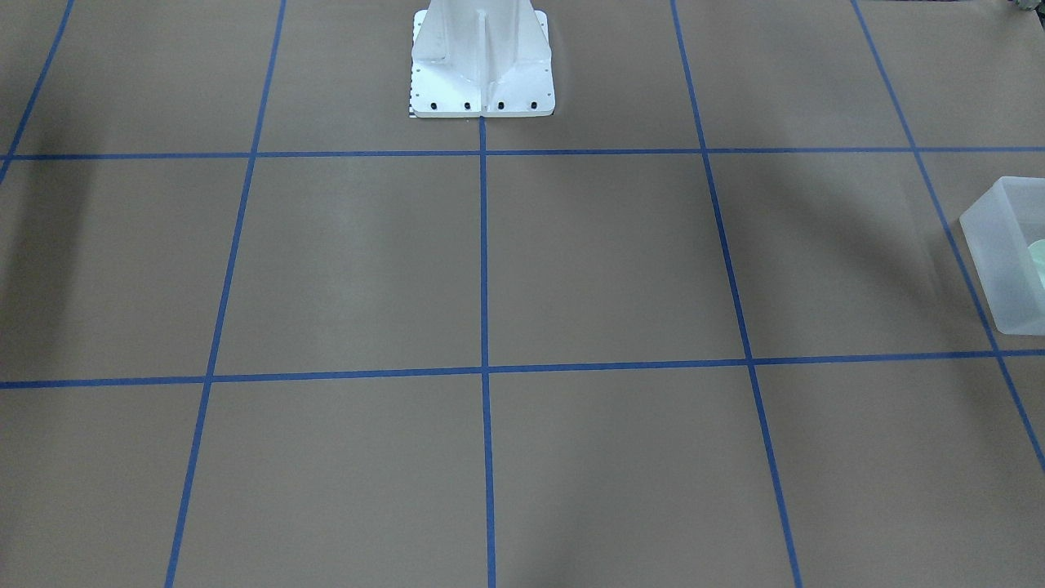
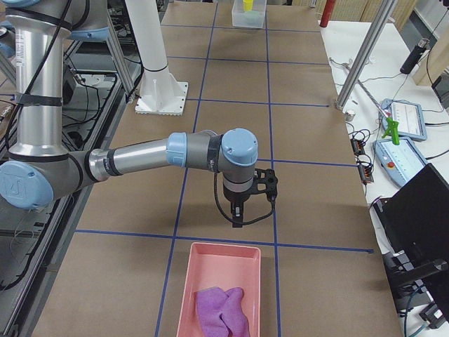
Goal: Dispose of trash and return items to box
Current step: 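Lift the yellow cup with the left gripper and place it into the clear bin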
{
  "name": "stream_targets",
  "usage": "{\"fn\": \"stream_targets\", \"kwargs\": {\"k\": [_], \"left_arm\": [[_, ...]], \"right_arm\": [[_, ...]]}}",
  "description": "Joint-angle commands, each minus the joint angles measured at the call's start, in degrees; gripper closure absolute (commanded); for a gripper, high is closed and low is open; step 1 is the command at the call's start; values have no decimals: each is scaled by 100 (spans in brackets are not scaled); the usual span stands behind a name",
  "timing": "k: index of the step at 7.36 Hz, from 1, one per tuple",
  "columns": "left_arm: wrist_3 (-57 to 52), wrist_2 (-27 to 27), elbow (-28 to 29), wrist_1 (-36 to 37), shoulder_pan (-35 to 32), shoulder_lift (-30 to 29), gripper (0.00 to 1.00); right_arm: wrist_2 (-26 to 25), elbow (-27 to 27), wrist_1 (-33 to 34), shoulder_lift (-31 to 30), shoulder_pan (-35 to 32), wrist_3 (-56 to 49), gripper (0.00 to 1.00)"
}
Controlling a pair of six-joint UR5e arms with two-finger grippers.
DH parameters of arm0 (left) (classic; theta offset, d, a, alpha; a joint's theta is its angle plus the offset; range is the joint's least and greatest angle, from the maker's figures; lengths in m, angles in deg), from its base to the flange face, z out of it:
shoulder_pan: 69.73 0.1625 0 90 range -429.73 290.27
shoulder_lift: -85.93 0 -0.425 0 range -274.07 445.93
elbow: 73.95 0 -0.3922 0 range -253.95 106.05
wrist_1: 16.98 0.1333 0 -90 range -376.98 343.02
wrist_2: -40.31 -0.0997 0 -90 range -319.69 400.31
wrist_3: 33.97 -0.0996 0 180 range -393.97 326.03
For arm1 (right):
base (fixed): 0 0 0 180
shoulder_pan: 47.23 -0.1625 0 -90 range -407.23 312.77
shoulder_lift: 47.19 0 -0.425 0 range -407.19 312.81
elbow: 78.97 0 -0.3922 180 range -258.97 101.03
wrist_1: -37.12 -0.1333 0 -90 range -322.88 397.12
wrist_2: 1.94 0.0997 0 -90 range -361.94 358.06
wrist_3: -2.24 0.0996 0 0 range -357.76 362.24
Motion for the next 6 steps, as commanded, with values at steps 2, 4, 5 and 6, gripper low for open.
{"fn": "stream_targets", "kwargs": {"k": [2,4,5,6], "left_arm": [[-32,12,-1435,60,-6,197,1],[47,317,-2386,523,38,128,1],[65,389,-2921,744,395,145,1],[73,390,-3422,1346,651,154,1]], "right_arm": [[-9,-9,-35,0,0,-15,0],[-17,-9,-79,0,0,-67,0],[-9,-9,-79,-9,0,-15,0],[0,-17,-79,-9,0,-15,0]]}}
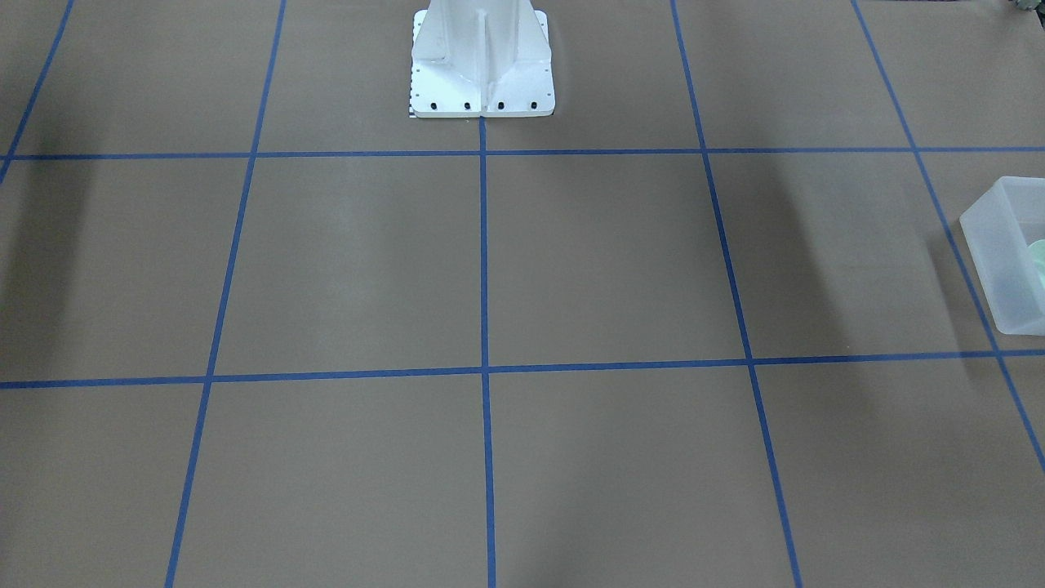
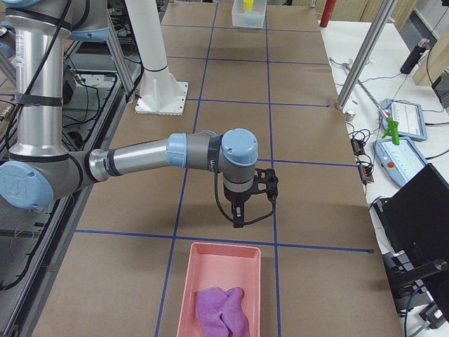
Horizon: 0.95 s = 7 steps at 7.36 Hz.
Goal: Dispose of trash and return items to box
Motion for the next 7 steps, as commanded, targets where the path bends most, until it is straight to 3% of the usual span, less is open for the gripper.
{"fn": "stream_targets", "kwargs": {"k": [1,5,7], "left_arm": [[9,43,-1160,1017,582,82,1],[18,-151,-1078,1065,848,250,1],[18,-151,-910,1065,866,250,1]], "right_arm": [[0,-24,-3,-21,0,22,0],[0,-383,-3,-30,0,83,0],[-9,-367,-12,-4,0,671,0]]}}
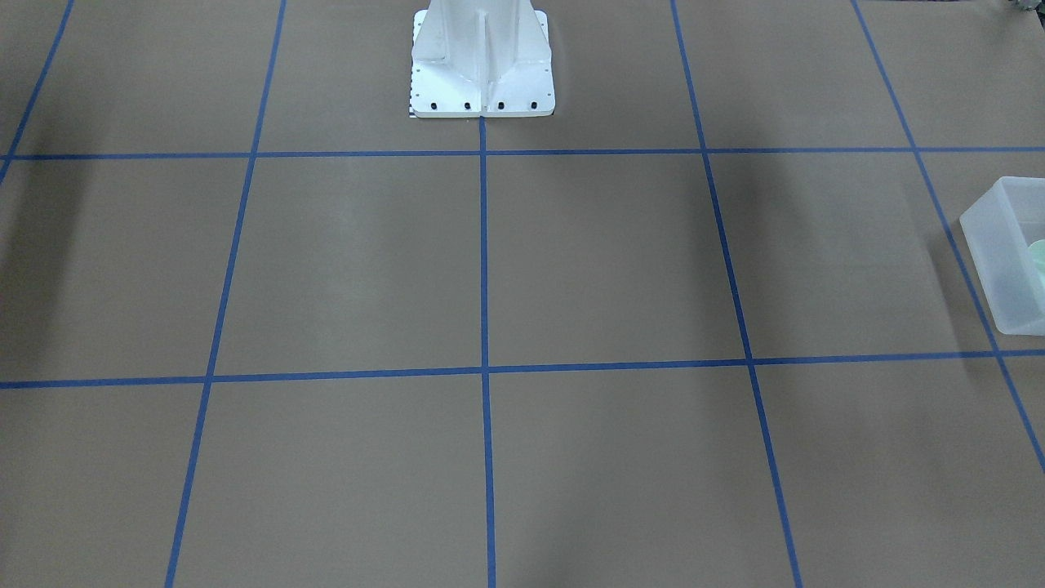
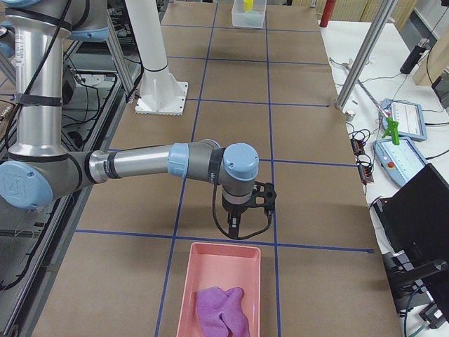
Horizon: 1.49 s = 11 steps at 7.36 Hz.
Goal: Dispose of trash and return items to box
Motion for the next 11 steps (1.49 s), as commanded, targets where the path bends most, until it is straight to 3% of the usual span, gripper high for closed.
{"fn": "stream_targets", "kwargs": {"k": [1,9,11], "left_arm": [[-4,-4,79,2,54,4,1],[-4,-22,105,2,116,31,1],[-4,-22,105,2,116,31,1]], "right_arm": [[-8,-50,6,-8,0,263,0],[28,-296,-20,-9,254,-54,0],[10,-462,-300,-9,307,-63,0]]}}
